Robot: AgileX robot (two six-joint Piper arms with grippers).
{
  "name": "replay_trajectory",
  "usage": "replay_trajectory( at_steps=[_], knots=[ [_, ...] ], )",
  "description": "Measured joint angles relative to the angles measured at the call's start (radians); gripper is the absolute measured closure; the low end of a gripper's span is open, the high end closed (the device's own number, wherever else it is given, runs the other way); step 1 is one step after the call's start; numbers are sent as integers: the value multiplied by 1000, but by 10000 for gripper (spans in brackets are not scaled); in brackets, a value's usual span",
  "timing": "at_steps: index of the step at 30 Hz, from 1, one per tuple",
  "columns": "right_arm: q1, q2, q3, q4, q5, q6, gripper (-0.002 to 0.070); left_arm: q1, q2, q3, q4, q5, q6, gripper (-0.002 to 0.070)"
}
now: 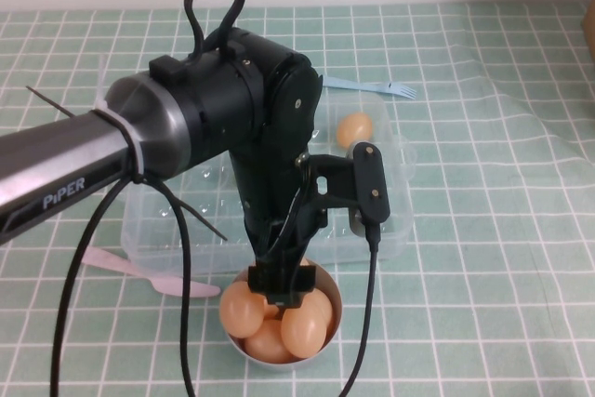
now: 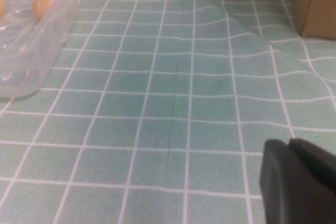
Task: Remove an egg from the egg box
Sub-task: Place the egg in the bowl
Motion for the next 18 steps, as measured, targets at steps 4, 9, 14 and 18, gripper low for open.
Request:
replay_trajectory(
  at_steps=[4, 9, 14, 18],
  knots=[
    [0, 0, 0, 0, 0, 0, 694, 0, 0, 0, 26, 0, 0, 117],
    [0, 0, 0, 0, 0, 0, 694, 0, 0, 0, 45, 0, -1, 117],
    [0, 0, 0, 0, 0, 0, 694, 0, 0, 0, 45, 0, -5, 117],
    [0, 0, 0, 2, 0, 0, 694, 0, 0, 0, 45, 0, -5, 117]
  ],
)
